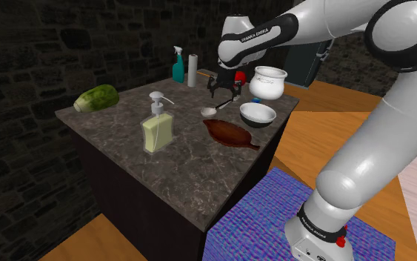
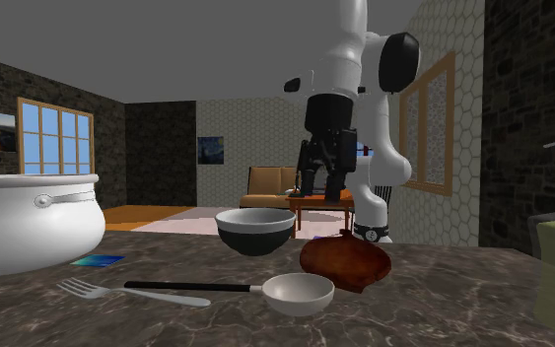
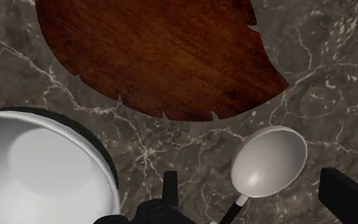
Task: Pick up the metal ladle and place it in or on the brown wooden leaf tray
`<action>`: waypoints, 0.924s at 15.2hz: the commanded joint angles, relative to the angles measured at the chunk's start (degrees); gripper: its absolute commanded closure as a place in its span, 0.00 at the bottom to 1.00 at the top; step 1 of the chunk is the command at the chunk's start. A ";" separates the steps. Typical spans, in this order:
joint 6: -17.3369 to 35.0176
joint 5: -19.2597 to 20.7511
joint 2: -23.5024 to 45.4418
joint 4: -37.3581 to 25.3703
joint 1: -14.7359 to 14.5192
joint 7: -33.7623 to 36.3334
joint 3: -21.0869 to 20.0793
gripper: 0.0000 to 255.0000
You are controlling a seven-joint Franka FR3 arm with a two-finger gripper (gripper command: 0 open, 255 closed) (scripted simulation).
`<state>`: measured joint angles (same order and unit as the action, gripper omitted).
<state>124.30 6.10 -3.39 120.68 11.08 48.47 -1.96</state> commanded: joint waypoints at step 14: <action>6.89 0.25 25.64 -20.55 3.36 18.77 5.07 0.00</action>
<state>130.85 6.42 21.27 100.85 14.35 66.74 2.94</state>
